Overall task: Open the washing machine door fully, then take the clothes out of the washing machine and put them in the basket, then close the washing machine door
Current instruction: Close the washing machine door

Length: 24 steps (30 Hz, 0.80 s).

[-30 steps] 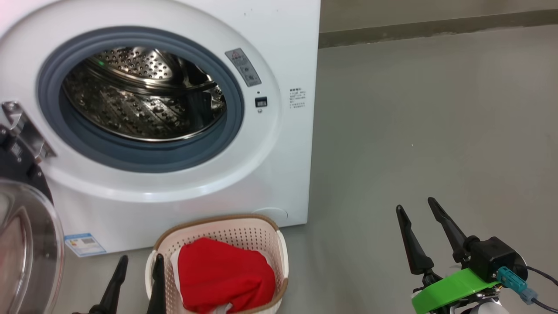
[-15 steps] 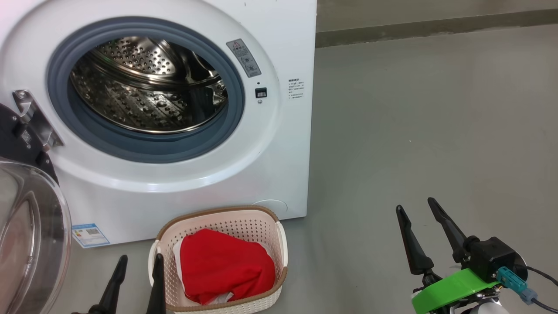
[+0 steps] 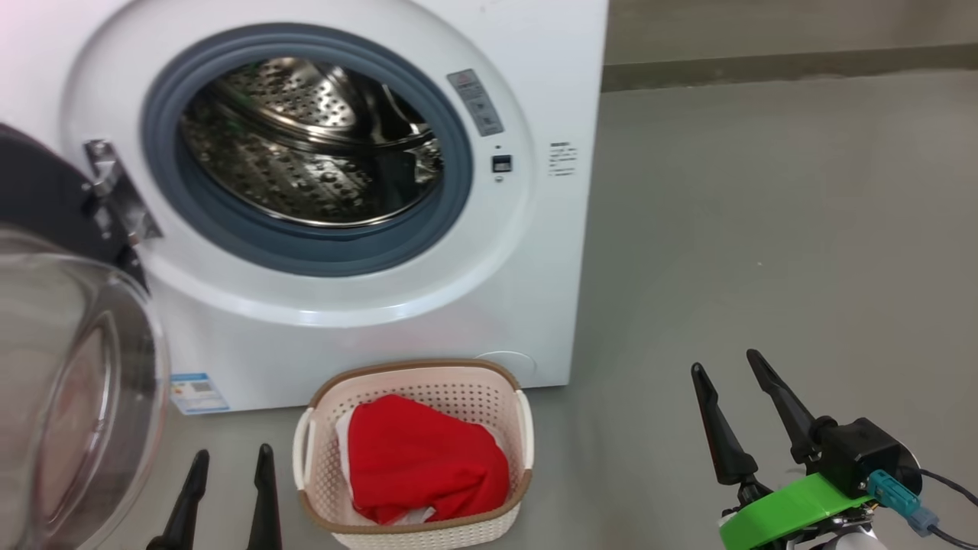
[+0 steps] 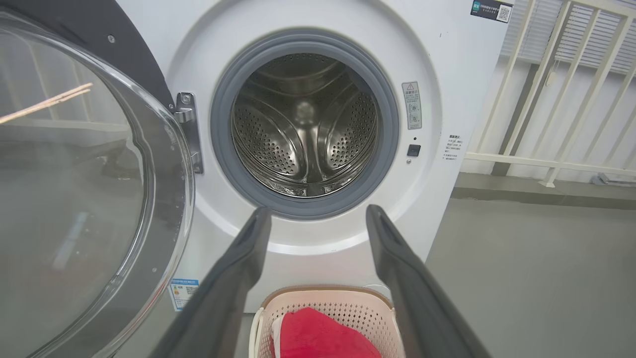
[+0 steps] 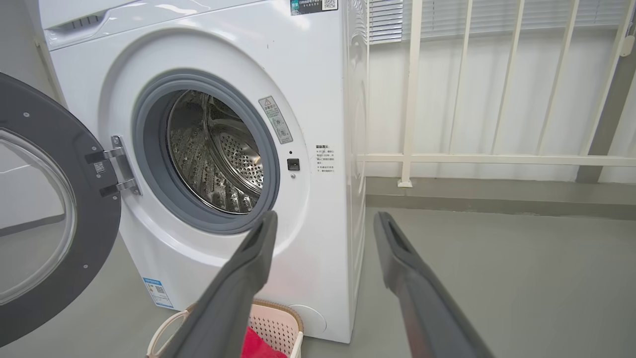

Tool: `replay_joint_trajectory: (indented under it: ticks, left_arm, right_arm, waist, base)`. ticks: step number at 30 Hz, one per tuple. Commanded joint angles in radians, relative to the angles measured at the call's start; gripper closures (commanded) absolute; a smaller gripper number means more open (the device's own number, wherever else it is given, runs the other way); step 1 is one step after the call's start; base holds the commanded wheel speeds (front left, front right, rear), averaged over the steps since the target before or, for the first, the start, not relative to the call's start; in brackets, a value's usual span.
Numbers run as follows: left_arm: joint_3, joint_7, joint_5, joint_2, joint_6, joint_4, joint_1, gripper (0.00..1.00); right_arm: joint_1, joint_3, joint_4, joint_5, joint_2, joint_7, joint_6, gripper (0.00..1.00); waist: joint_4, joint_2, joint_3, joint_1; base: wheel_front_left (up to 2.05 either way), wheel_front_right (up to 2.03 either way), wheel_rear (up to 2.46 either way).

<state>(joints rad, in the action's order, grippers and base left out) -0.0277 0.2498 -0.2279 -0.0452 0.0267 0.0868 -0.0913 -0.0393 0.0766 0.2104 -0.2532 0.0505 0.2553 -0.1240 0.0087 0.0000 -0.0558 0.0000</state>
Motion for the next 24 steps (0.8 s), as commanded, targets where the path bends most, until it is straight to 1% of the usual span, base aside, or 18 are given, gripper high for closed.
replay_joint_trajectory:
  ticks: [1, 8, 9, 18, 24]
  left_arm:
    - [-0.035, 0.012, 0.014, -0.005, -0.009, -0.031, 0.006, 0.00]
    - [-0.031, 0.012, 0.017, -0.005, -0.025, -0.040, -0.010, 0.00]
    - [-0.031, 0.012, 0.017, -0.005, -0.025, -0.040, -0.010, 0.00]
    - [-0.039, 0.012, 0.030, -0.005, -0.027, -0.045, -0.015, 0.00]
    - [-0.050, 0.012, 0.044, -0.005, -0.030, -0.052, -0.016, 0.00]
  right_arm:
    - [-0.003, 0.025, -0.026, 0.004, 0.000, 0.006, -0.007, 0.00]
    - [0.000, 0.035, -0.025, 0.005, 0.000, 0.006, -0.007, 0.00]
    - [0.000, 0.035, -0.025, 0.005, 0.000, 0.006, -0.007, 0.00]
    - [0.001, 0.057, -0.032, -0.005, 0.000, 0.006, -0.007, 0.00]
    - [0.009, 0.064, -0.033, -0.013, 0.000, 0.006, -0.007, 0.00]
  waist:
    - [0.039, 0.0000, -0.008, 0.0000]
    - [0.131, 0.0000, -0.017, 0.0000]
    - [0.131, 0.0000, -0.017, 0.0000]
    - [0.237, 0.0000, -0.024, 0.0000]
    - [0.293, 0.0000, -0.025, 0.0000]
  base:
    - [0.00, 0.00, 0.00]
    - [0.00, 0.00, 0.00]
    - [0.00, 0.00, 0.00]
    - [0.00, 0.00, 0.00]
    - [0.00, 0.00, 0.00]
